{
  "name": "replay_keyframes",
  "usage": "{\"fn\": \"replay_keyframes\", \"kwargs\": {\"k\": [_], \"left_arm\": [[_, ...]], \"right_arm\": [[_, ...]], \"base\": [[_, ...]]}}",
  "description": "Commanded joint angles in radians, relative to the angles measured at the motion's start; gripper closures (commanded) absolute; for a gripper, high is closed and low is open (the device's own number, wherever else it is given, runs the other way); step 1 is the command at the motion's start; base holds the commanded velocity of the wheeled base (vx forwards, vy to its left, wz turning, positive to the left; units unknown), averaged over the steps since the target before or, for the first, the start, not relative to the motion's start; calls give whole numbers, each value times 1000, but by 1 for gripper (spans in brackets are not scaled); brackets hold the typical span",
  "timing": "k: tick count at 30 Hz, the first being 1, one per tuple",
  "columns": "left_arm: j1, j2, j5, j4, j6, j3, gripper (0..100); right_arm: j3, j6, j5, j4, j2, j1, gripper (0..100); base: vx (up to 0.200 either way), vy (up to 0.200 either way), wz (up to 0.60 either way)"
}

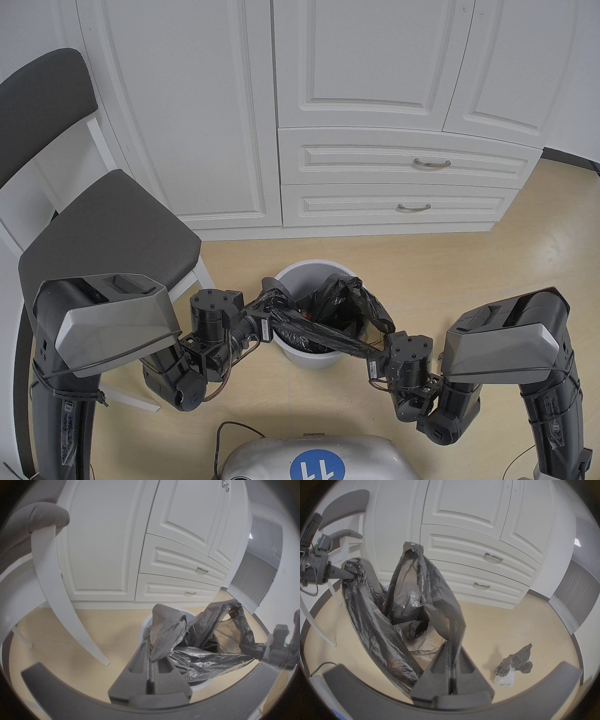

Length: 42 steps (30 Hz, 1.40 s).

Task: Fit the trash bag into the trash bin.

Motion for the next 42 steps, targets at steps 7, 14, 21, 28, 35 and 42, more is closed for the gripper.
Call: {"fn": "replay_keyframes", "kwargs": {"k": [7,14,21,28,35,42], "left_arm": [[-34,-46,-23,-32,63,104,100],[-26,-43,-30,-39,64,106,100],[-20,-49,-42,-39,64,106,100],[-21,-68,-43,-39,67,123,100],[-23,-74,-43,-70,96,146,100],[-24,-74,-42,-82,98,152,100]], "right_arm": [[63,-5,1,-9,-22,59,0],[229,-39,87,-1,-201,62,0],[353,-155,222,22,-451,19,0],[212,-203,331,209,-473,-4,0],[31,-293,466,350,-338,-35,0],[-90,-318,465,346,-212,-111,0]], "base": [[0,0,0],[0,0,0],[0,0,0],[0,0,0],[0,0,0],[0,0,0]]}}
